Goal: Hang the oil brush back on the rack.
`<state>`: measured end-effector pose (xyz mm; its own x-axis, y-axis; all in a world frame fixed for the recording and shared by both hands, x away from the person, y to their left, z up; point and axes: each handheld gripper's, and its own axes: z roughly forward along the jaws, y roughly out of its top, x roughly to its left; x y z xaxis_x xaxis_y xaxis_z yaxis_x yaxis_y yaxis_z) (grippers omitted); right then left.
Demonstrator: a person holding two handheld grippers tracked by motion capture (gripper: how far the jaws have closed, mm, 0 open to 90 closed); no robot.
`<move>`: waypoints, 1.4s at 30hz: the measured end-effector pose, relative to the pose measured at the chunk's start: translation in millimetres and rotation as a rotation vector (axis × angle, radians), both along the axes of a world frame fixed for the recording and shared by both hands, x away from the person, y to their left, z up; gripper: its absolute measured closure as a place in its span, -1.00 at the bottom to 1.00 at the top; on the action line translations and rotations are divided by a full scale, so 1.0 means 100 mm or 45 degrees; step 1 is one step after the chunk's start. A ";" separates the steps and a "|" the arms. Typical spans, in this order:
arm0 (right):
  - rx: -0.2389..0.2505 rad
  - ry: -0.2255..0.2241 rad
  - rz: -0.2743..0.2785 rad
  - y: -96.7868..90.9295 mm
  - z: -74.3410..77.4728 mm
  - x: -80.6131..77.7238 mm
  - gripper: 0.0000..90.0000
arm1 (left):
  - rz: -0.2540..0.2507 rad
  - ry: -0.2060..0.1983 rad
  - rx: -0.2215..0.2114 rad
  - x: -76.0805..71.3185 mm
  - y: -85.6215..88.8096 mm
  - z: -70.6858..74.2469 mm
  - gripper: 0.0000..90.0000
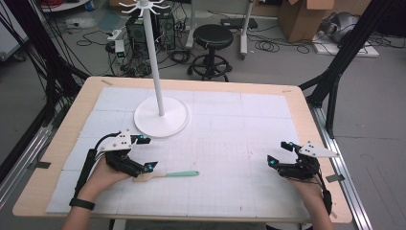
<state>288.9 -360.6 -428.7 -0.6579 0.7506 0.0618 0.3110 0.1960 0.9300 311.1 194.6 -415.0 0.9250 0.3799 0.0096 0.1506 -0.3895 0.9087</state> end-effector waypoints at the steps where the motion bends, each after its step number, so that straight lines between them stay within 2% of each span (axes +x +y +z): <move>1: 0.000 0.000 0.002 0.00 0.00 0.00 -0.64 | -0.008 -0.002 0.011 0.00 -0.02 -0.01 -0.72; 8: -0.005 0.004 0.003 0.01 -0.01 0.01 -0.64 | -0.061 0.017 0.118 -0.05 -0.19 -0.10 -0.72; 10: -0.006 0.004 0.001 0.01 -0.01 0.00 -0.64 | -0.073 0.024 0.130 -0.05 -0.21 -0.11 -0.72; 11: -0.006 0.005 0.001 0.00 -0.01 0.00 -0.64 | -0.093 0.042 0.160 -0.06 -0.25 -0.15 -0.72; 13: -0.007 0.002 -0.002 0.00 -0.01 0.01 -0.64 | -0.103 0.044 0.178 -0.06 -0.27 -0.16 -0.72; 15: -0.004 0.004 -0.001 0.00 -0.01 0.01 -0.64 | -0.116 0.057 0.227 -0.07 -0.31 -0.19 -0.71; 22: -0.009 0.009 -0.001 0.00 -0.01 0.02 -0.64 | -0.159 0.083 0.278 -0.08 -0.36 -0.23 -0.63; 26: -0.004 0.009 0.000 0.00 -0.01 0.02 -0.64 | -0.182 0.087 0.307 -0.09 -0.39 -0.25 -0.47; 33: -0.005 0.016 0.000 0.01 -0.02 0.02 -0.64 | -0.194 0.114 0.320 -0.09 -0.41 -0.27 -0.13; 38: -0.007 0.008 0.001 0.01 -0.02 0.02 -0.64 | -0.217 0.115 0.341 -0.10 -0.41 -0.27 0.14; 42: -0.005 0.008 0.002 0.01 -0.02 0.02 -0.64 | -0.212 0.118 0.358 -0.10 -0.42 -0.28 0.25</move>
